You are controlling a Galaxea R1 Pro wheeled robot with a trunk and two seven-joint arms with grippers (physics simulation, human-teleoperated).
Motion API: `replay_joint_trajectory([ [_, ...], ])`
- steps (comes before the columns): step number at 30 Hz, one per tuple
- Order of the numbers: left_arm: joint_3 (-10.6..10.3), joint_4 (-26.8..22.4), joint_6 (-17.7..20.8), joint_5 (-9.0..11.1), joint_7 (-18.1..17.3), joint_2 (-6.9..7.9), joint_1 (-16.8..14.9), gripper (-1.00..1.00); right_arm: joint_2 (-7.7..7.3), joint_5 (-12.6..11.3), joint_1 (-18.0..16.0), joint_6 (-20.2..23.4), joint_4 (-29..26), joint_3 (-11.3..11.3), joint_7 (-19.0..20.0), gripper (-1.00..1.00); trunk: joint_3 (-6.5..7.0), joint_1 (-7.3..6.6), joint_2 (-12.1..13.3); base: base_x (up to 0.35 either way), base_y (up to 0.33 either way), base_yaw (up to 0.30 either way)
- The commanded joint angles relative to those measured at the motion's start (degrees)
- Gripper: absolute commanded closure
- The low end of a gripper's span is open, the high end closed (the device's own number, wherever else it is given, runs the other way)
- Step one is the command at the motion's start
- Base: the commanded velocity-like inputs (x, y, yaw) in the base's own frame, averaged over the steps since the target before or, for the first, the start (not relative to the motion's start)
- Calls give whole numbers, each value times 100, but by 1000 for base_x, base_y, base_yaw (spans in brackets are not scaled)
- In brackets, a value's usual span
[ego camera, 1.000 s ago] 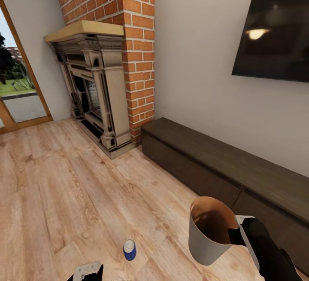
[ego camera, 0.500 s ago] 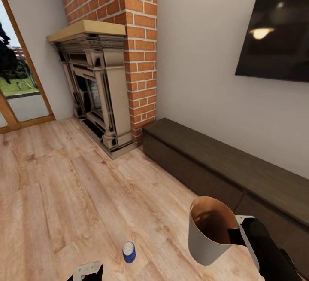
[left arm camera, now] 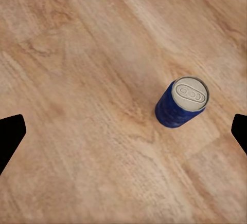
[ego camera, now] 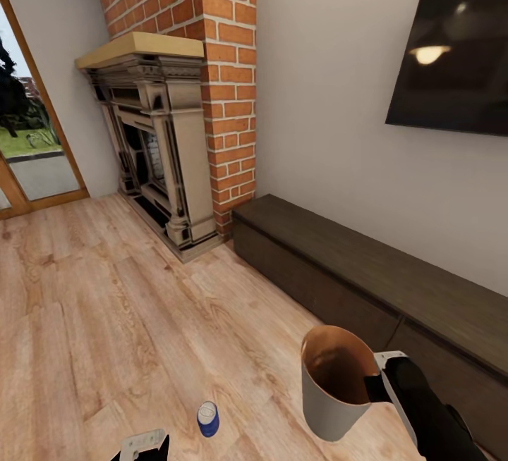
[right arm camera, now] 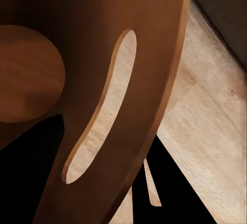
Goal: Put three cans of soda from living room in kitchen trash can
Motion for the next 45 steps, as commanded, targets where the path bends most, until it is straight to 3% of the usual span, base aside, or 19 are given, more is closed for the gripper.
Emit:
replay_joint_trajectory([
  [1,2,3,3,4,4,-1,0,-100,0,-64,-3,-8,2,23,41,100,1,0,0,2,-2,0],
  [9,8,13,12,16,18,-3,-6,-100,0,-66,-3,-8,13,63,40,100,1,0,0,1,0,0],
  [16,9,67,23,22,25,-6,-192,-100,0,-72,-11,0,-16,64,40,100,1,0,0,0,0,0],
  [24,11,1026,19,26,31,-12,-886,-100,0,-73,-36,1,-45,64,33,100,1,0,0,0,0,0],
  [28,14,1202,22,23,37,-12,-965,-100,0,-73,-37,-1,-47,64,32,100,1,0,0,0,0,0],
  [34,13,1552,-10,33,363,-12,-1149,-100,0,-73,-38,-5,-40,64,35,100,1,0,0,0,0,0],
  [45,17,1632,-35,39,512,-10,-1194,-100,0,-73,-38,-7,-39,64,36,100,1,0,0,30,0,0],
])
